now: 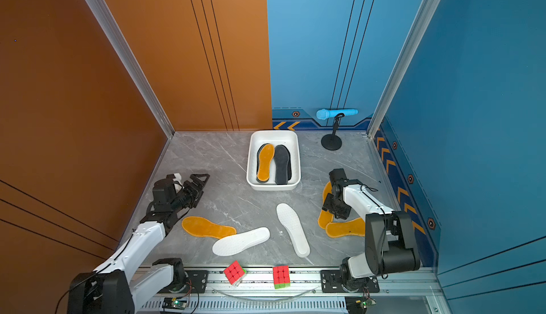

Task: Put the insoles into the storage box
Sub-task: Pick up the insole from the center of the board.

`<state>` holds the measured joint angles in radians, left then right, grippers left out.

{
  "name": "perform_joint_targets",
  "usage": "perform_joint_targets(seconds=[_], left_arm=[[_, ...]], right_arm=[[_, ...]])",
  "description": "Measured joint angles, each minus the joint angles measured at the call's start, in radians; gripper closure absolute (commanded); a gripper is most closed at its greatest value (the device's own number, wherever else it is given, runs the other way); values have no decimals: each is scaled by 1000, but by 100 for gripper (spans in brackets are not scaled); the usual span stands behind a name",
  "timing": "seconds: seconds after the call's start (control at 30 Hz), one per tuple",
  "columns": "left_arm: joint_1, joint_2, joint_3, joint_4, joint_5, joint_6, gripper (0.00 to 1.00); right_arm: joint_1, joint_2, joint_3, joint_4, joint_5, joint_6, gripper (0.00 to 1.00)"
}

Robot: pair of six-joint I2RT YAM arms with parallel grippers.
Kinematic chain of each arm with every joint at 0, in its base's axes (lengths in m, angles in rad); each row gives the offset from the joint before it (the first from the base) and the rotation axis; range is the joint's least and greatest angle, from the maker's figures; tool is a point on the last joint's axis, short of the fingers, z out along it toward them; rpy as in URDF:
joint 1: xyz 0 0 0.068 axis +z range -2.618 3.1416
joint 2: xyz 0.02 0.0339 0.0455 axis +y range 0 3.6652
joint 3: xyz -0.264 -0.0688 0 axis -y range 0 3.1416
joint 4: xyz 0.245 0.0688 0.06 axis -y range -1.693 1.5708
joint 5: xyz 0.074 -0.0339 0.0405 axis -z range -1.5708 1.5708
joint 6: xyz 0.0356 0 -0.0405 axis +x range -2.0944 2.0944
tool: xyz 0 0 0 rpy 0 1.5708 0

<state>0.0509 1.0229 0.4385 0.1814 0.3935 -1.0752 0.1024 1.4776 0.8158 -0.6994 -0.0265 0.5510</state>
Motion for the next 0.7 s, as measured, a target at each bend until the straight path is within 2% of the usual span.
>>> perform_joint_targets(seconds=[0.13,0.27,0.7], left_arm=[[0,0,0,0,0,0,2],[0,0,0,-8,-4,0,2],[0,-6,0,-29,-15,0,2]], right_arm=[[19,46,0,28,0,0,47],[30,56,4,46,-5,5,63],[36,19,-33,158,0,-1,91]])
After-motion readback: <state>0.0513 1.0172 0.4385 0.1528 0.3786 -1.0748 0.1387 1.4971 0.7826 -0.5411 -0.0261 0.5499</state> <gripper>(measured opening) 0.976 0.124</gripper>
